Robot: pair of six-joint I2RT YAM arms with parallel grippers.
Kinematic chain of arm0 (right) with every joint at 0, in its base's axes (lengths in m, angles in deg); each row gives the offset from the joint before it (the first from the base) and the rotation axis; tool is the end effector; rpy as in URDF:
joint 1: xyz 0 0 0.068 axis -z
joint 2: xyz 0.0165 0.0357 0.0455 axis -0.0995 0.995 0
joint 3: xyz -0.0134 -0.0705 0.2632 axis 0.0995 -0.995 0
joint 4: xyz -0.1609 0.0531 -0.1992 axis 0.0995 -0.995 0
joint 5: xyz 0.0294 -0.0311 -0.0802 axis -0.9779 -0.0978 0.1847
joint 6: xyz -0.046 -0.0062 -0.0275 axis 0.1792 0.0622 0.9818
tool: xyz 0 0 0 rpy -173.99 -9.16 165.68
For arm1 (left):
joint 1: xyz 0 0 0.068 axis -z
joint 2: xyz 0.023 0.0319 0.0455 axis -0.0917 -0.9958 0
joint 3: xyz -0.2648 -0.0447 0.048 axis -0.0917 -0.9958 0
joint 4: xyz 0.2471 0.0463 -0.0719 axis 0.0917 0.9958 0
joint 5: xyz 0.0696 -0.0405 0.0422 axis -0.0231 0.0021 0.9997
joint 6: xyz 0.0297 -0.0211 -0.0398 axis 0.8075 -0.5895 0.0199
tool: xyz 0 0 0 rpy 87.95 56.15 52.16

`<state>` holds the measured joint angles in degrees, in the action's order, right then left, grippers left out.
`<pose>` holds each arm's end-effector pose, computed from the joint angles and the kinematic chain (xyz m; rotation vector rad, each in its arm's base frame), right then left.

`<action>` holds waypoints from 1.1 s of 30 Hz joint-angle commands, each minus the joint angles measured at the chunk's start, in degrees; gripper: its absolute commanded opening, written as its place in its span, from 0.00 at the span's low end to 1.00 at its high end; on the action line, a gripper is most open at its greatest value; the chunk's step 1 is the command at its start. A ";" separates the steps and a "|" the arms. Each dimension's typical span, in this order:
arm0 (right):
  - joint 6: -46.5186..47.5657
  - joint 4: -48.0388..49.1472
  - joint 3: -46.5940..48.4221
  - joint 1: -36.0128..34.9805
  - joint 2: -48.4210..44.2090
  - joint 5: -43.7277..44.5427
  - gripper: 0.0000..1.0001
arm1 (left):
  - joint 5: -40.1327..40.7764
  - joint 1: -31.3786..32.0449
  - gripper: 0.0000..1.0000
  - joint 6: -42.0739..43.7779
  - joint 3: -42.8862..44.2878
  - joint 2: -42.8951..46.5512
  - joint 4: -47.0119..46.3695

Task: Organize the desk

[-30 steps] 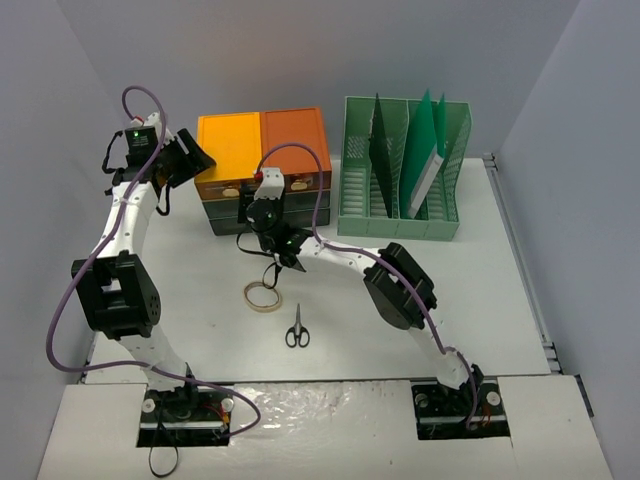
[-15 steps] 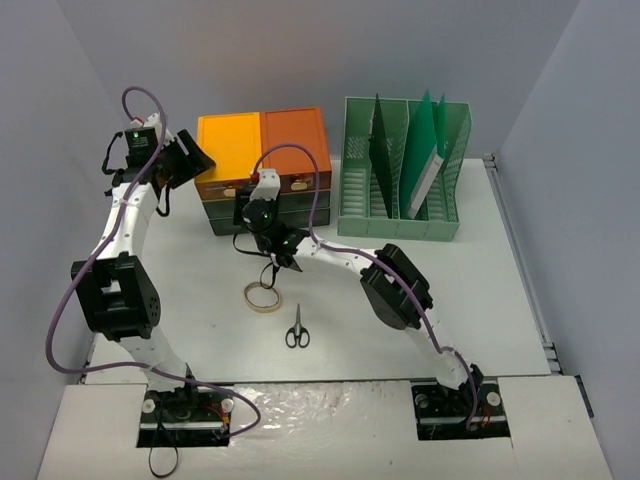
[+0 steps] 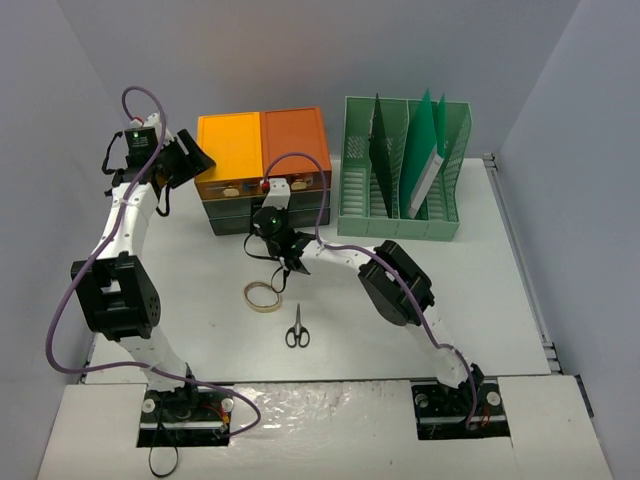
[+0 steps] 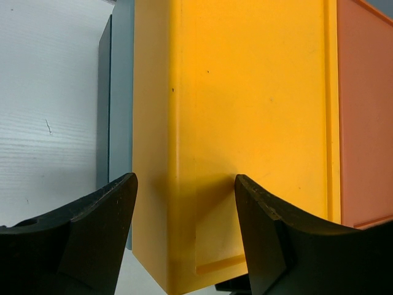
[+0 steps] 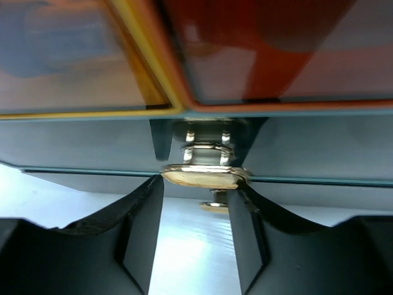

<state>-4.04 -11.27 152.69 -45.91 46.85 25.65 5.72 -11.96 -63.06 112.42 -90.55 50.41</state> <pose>0.3464 0.4103 0.2026 -0.0349 1.6972 0.5823 0.4151 0.0334 0.3474 -0.3789 2.0339 -0.6996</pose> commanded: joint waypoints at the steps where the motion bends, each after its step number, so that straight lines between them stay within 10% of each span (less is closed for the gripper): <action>1: 3.63 9.21 1.38 2.15 -1.90 6.98 0.41 | 4.15 0.28 0.60 4.88 -2.63 -0.50 9.66; 33: 8.83 8.86 13.27 0.71 -0.43 6.37 0.34 | 3.50 0.20 0.60 5.02 -1.35 -1.39 10.08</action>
<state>3.58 -15.39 159.26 -45.77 49.33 30.77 5.73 -11.96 -62.27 112.34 -90.49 50.10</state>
